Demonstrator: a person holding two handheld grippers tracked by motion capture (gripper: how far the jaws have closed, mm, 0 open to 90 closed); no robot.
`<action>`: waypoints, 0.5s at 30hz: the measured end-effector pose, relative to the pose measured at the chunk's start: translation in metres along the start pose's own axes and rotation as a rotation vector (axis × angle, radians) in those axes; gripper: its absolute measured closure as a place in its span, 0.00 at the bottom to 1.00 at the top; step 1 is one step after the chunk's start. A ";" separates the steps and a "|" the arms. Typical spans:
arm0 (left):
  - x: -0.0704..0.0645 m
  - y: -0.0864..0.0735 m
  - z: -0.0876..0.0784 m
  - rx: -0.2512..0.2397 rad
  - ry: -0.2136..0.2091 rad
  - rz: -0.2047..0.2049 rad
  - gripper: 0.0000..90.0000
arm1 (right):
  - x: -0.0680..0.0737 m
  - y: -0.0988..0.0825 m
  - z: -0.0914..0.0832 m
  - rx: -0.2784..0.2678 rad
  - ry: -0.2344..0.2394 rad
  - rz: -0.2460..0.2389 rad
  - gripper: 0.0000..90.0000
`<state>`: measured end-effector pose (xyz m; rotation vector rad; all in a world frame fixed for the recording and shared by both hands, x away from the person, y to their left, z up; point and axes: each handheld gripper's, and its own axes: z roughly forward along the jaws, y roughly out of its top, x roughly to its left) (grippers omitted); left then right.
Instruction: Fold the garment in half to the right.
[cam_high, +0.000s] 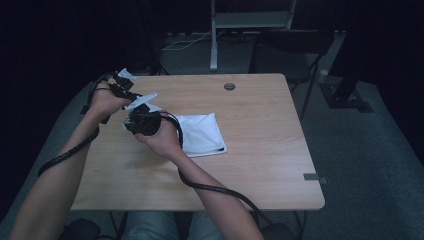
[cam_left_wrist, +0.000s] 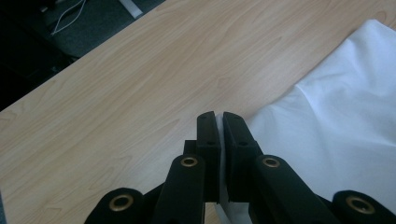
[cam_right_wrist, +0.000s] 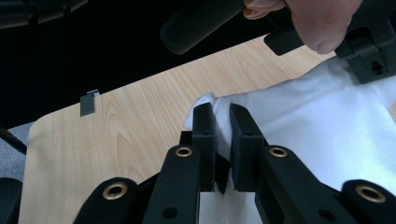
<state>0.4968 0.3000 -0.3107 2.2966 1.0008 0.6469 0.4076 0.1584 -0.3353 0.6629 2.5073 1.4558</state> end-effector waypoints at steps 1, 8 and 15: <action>0.000 0.000 0.000 0.003 0.002 0.002 0.96 | 0.000 0.000 0.000 -0.002 0.000 -0.001 0.92; 0.002 0.002 -0.004 0.001 0.011 -0.003 0.96 | 0.000 0.005 -0.002 -0.015 0.001 0.005 0.92; 0.005 0.004 -0.008 0.001 0.018 -0.001 0.96 | 0.001 0.009 -0.004 -0.028 0.004 0.011 0.92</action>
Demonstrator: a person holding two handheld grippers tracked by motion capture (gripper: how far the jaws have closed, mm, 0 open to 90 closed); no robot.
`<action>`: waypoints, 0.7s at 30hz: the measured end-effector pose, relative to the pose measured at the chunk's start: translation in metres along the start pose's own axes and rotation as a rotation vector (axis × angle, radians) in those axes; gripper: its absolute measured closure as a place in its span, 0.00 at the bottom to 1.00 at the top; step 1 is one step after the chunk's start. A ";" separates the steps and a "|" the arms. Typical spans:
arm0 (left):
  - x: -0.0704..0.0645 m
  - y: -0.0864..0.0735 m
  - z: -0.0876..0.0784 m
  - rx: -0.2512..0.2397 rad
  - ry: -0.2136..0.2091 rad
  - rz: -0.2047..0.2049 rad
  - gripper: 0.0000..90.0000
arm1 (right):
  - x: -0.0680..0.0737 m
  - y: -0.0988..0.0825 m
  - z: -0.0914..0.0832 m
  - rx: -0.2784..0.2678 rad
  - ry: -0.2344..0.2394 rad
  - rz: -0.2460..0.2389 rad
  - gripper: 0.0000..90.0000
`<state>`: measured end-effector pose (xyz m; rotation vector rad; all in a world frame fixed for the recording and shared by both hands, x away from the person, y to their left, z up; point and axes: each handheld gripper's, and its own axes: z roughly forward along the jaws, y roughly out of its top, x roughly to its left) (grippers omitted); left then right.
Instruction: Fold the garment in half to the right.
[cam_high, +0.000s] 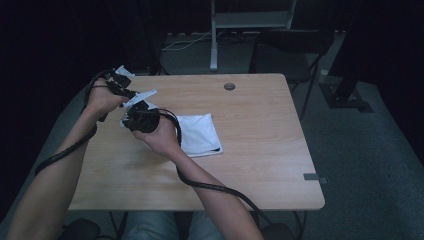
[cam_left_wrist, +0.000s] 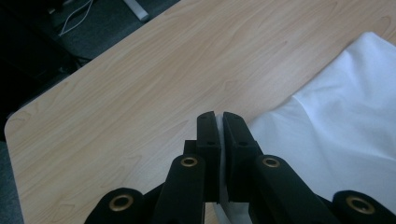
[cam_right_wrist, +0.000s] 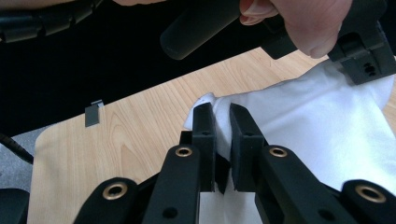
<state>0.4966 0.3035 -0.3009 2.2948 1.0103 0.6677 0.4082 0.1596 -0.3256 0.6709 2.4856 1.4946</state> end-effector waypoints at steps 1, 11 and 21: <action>0.000 0.000 -0.001 -0.001 0.001 -0.001 0.96 | 0.000 0.001 0.000 0.000 0.002 0.002 0.92; 0.004 0.000 -0.006 0.004 0.019 0.003 0.96 | 0.001 0.004 0.000 -0.009 0.006 0.006 0.92; 0.009 0.000 -0.014 0.007 0.037 0.009 0.96 | 0.005 0.010 0.003 -0.020 0.012 0.003 0.92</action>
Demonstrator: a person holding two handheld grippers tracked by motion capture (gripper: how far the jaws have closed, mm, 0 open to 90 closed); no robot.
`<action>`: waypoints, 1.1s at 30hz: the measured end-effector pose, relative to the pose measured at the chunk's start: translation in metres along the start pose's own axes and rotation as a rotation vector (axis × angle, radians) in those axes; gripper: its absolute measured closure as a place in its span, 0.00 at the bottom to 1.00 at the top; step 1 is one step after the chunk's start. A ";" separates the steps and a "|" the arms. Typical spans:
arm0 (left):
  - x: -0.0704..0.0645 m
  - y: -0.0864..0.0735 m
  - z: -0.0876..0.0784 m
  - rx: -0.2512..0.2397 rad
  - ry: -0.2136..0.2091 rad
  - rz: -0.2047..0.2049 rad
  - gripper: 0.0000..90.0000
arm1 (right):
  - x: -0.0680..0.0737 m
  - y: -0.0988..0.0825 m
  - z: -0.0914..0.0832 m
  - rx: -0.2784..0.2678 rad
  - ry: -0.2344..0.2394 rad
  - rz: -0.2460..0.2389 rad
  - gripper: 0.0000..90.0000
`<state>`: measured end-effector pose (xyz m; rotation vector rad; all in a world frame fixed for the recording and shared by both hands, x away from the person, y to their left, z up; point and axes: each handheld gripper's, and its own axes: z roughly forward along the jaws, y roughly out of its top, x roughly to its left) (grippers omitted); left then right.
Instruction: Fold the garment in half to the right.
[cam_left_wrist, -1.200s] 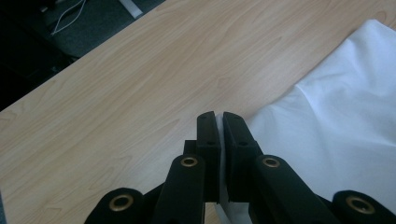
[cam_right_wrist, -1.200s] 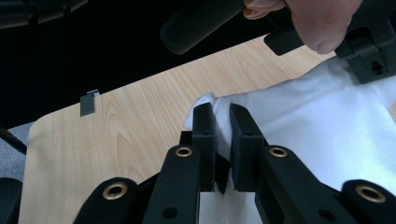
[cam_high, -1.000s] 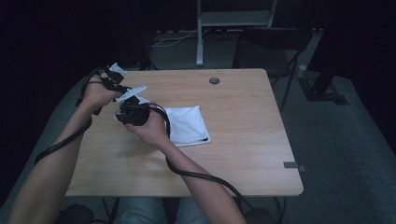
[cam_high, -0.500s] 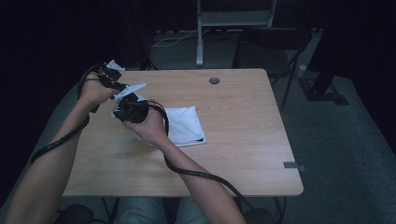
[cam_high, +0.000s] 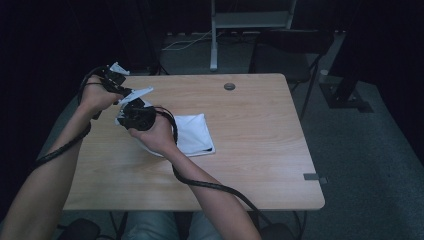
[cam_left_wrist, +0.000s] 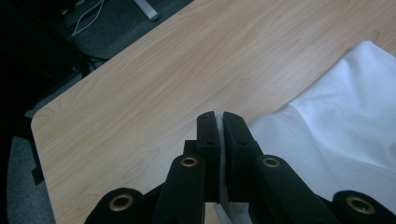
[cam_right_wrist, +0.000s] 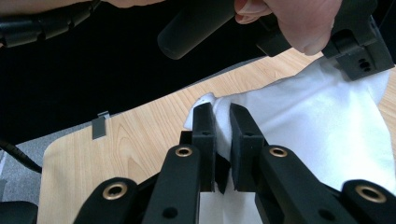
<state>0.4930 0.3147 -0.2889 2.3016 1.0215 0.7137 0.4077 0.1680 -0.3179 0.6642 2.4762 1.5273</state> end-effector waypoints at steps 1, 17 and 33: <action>0.000 0.000 -0.001 -0.001 0.000 -0.002 0.96 | 0.001 0.000 0.000 0.000 0.001 0.001 0.92; 0.008 -0.006 -0.006 0.007 0.016 -0.011 0.96 | 0.004 0.007 0.005 -0.005 0.013 0.008 0.92; -0.001 0.001 0.001 0.017 0.022 0.004 0.96 | -0.002 0.002 0.002 -0.001 0.013 0.024 0.92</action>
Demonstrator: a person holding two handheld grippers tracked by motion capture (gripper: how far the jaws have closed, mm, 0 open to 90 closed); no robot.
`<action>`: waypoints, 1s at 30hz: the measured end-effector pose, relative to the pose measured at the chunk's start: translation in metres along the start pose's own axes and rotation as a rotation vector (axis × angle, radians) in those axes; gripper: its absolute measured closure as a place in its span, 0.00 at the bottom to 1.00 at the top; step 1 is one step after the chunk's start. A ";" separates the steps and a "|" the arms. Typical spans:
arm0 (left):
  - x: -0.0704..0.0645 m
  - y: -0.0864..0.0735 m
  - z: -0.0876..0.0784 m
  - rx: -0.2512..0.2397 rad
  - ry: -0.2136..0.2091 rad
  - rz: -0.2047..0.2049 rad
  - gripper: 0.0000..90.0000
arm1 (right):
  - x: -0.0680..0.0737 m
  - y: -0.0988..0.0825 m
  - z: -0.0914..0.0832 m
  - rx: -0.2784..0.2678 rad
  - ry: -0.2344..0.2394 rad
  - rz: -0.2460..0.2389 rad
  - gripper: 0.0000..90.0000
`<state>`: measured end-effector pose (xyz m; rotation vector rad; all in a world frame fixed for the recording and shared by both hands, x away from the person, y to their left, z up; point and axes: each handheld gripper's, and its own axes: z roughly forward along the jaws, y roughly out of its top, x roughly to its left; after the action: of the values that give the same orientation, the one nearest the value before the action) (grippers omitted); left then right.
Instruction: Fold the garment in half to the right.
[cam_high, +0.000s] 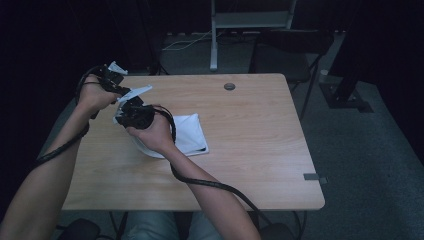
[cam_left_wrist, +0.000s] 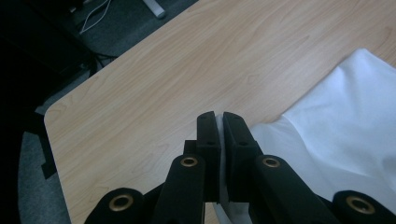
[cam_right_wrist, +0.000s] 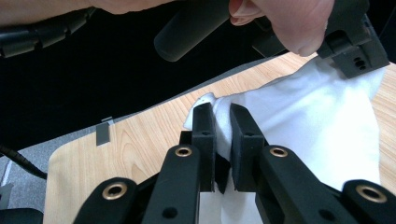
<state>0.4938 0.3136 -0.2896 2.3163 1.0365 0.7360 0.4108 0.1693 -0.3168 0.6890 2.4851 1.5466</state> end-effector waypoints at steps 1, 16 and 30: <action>-0.001 0.000 0.001 0.004 0.000 0.003 0.96 | -0.001 -0.001 0.000 -0.001 0.000 -0.003 0.92; -0.019 0.009 0.012 0.008 -0.012 0.034 0.96 | -0.010 -0.015 -0.009 0.005 -0.006 0.018 0.92; -0.036 0.021 0.022 0.004 -0.033 0.050 0.96 | -0.023 -0.030 -0.024 0.011 -0.025 0.046 0.91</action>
<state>0.4982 0.2681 -0.3022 2.3581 0.9694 0.7131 0.4137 0.1283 -0.3347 0.7671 2.4786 1.5308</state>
